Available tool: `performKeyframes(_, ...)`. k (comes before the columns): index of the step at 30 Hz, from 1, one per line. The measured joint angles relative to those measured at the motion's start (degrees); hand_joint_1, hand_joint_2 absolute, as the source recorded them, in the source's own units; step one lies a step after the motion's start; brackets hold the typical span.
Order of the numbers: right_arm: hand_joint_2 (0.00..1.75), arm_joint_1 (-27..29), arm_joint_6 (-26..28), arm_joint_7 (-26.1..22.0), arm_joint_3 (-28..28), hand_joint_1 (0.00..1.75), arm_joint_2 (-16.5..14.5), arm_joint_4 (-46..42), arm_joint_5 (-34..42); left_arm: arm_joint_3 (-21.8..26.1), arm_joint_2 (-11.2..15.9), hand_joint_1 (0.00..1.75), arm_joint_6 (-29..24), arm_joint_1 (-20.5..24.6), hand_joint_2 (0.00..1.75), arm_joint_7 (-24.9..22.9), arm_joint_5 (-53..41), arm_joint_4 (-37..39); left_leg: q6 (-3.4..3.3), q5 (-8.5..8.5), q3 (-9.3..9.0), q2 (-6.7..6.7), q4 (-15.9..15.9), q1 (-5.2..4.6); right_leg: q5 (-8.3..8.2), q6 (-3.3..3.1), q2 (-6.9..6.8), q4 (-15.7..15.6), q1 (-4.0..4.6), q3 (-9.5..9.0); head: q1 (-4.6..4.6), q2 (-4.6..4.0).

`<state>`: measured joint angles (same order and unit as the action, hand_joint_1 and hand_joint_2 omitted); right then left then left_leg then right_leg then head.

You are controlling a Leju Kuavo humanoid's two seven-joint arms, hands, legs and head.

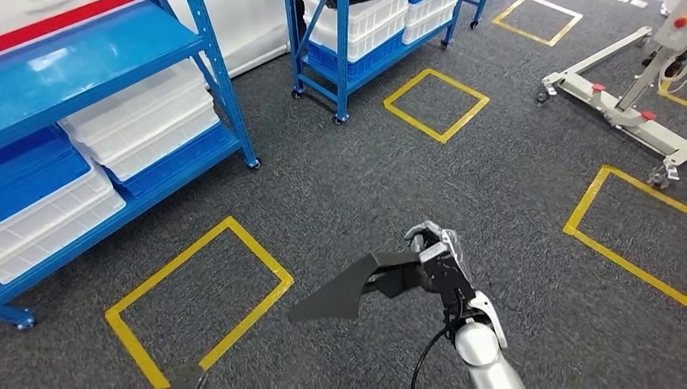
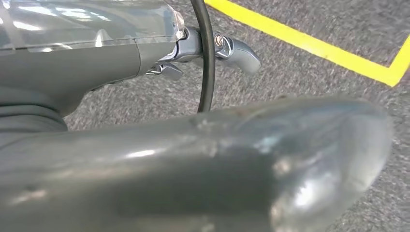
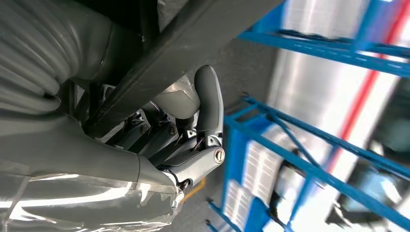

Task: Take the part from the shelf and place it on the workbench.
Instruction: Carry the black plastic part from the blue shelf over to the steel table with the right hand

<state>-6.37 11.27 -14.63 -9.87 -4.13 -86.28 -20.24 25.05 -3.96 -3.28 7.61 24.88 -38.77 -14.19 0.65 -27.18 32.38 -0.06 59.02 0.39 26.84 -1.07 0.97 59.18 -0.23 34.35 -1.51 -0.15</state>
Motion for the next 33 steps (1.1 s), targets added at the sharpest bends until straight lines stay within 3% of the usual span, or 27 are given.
performKeyframes(2, 1.75, 4.3, 0.6, -2.9, 0.9, 1.75, 0.0, -3.9, 1.4, 0.0, -0.2, 0.0, -0.3, 0.0, 0.0, 1.6, 0.3, 0.0, -0.53, 0.28, 0.02, 0.16, -0.4, 0.07, 0.05, 0.58, -0.02, -0.1, -0.02, -0.1, 0.01, 0.0)
performKeyframes(4, 1.75, 8.1, 0.3, -4.4, 1.8, 1.75, 0.0, -7.6, 2.1, 0.0, -0.4, 0.0, -0.6, 0.2, 0.0, 2.3, 0.4, -0.1, -1.36, 0.53, -0.22, 0.75, -1.0, 0.32, 1.61, 1.11, -0.17, 1.9, -0.07, 0.71, 0.01, 0.0)
performKeyframes(7, 1.75, 10.7, -0.2, -4.7, 2.9, 1.75, 0.0, -10.4, 2.2, 0.1, -0.5, 0.0, -0.8, 0.5, 0.0, 2.5, 0.3, -0.1, -2.09, 0.53, -0.29, 2.33, -1.3, 0.27, 6.48, 1.7, -0.35, 11.7, -0.26, 5.53, 0.01, 0.0)
performKeyframes(9, 1.75, 11.7, -0.4, -4.7, 3.3, 1.75, 0.0, -11.1, 2.2, 0.1, -0.6, 0.0, -0.8, 0.6, 0.0, 2.6, 0.3, -0.1, -2.16, 0.44, -0.32, 3.41, -1.2, 0.18, 6.98, 1.9, -0.49, 15.4, -0.41, 7.49, 0.02, 0.0)
performKeyframes(11, 1.75, 12.1, -0.6, -4.6, 3.5, 1.75, 0.0, -11.6, 2.1, 0.2, -0.7, 0.0, -0.8, 0.7, 0.0, 2.6, 0.2, -0.1, -2.06, 0.3, -0.42, 4.34, -1.2, 0.16, 3.73, 1.78, -1.3, 10.7, -0.49, 5.07, 0.02, 0.0)
performKeyframes(13, 1.75, 12.2, -0.8, -4.6, 3.6, 1.75, -0.1, -12.1, 1.9, 0.3, -0.8, 0.0, -0.8, 0.8, 0.0, 2.7, 0.2, -0.1, -1.66, -0.01, -0.6, 5.2, -0.9, -0.05, 0.99, 1.31, -4.13, 3.0, -0.16, 1.14, 0.01, 0.0)
performKeyframes(15, 1.75, 12.2, -0.9, -4.6, 3.7, 1.75, -0.2, -12.5, 1.8, 0.4, -0.9, 0.0, -0.7, 0.8, 0.0, 2.9, 0.1, -0.2, -1.12, -0.34, -0.78, 6.11, -0.8, -0.36, 0.49, 0.81, -5.63, -0.2, 0.33, -0.35, 0.01, 0.0)
performKeyframes(17, 1.75, 12.4, -1.1, -4.6, 3.7, 1.75, -0.4, -12.6, 1.7, 0.5, -0.9, 0.0, -0.5, 0.8, 0.0, 3.2, 0.1, -0.3, -0.51, -0.62, -0.96, 6.83, -0.8, -0.4, 0.28, 0.32, -4.31, -0.4, 0.36, -0.22, 0.01, 0.0)
performKeyframes(19, 1.75, 12.5, -1.1, -4.6, 3.8, 1.75, -0.6, -12.8, 1.6, 0.6, -1.0, 0.0, -0.3, 0.8, 0.0, 3.5, 0.2, -0.4, 0.14, -2.04, -0.57, 4.73, 0.7, -0.11, -0.04, -0.3, -3.0, -0.7, 0.03, -0.28, 0.01, 0.0)
performKeyframes(21, 1.75, 12.4, -1.1, -4.6, 3.8, 1.75, -0.9, -12.8, 1.6, 0.8, -1.0, 0.0, -0.2, 0.7, 0.0, 3.7, 0.2, -0.5, 0.5, -5.45, 1.6, 1.58, 6.1, 0.15, -0.23, -0.8, -1.65, -0.9, -0.16, -0.31, 0.0, 0.0)
performKeyframes(23, 1.75, 12.5, -1.2, -4.6, 3.9, 1.75, -1.2, -12.8, 1.5, 1.1, -1.0, 0.0, -0.1, 0.3, 0.0, 3.7, 0.2, -0.5, 0.65, -8.53, 4.89, 0.65, 13.4, 0.2, -0.27, -1.0, -0.02, -0.8, -0.12, -0.23, 0.0, 0.0)
performKeyframes(24, 1.75, 12.6, -1.2, -4.6, 3.9, 1.75, -1.3, -12.8, 1.4, 1.2, -1.0, 0.0, -0.1, 0.2, 0.0, 3.7, 0.2, -0.5, 0.68, -8.82, 5.91, 0.53, 15.4, 0.21, -0.26, -1.02, 0.87, -0.7, -0.1, -0.2, 0.0, 0.0)
performKeyframes(25, 1.75, 12.7, -1.2, -4.6, 3.9, 1.75, -1.3, -12.8, 1.4, 1.3, -0.9, 0.0, -0.1, 0.1, 0.0, 3.7, 0.2, -0.5, 0.66, -7.89, 5.89, 0.47, 15.2, 0.24, -0.24, -1.0, 1.72, -0.6, -0.11, -0.2, 0.0, 0.0)
performKeyframes(27, 1.75, 12.7, -1.2, -4.6, 3.9, 1.75, -1.4, -12.8, 1.3, 1.7, -0.9, 0.0, -0.2, 0.1, 0.0, 3.7, 0.2, -0.5, 0.55, -3.84, 3.33, -0.34, 9.1, 0.41, -0.12, -0.83, 3.34, -0.3, -0.21, -0.3, 0.0, 0.0)
performKeyframes(29, 1.75, 12.7, -1.2, -4.6, 3.9, 1.75, -1.4, -12.9, 1.2, 2.1, -0.8, 0.0, -0.2, 0.1, 0.0, 3.8, 0.2, -0.5, 0.4, -1.29, 0.53, -2.95, 2.6, 0.69, 0.02, -0.35, 4.78, 0.1, -0.2, -0.07, 0.01, 0.0)
performKeyframes(31, 1.75, 12.8, -1.2, -4.6, 3.9, 1.75, -1.5, -12.9, 1.1, 2.3, -0.8, 0.0, -0.2, -0.1, 0.0, 3.8, 0.2, -0.5, 0.13, -1.17, -0.32, -4.37, 0.4, 0.76, -0.2, 0.37, 6.04, 0.3, -0.31, 0.56, 0.02, 0.0)
performKeyframes(33, 1.75, 12.9, -1.2, -4.6, 3.9, 1.75, -1.5, -12.9, 1.1, 2.4, -0.8, 0.0, -0.1, -0.2, 0.0, 3.9, 0.3, -0.5, -0.44, -0.89, -0.39, -3.28, 0.0, 0.7, -0.44, 1.06, 6.59, 0.3, -0.52, 1.03, 0.01, 0.0)
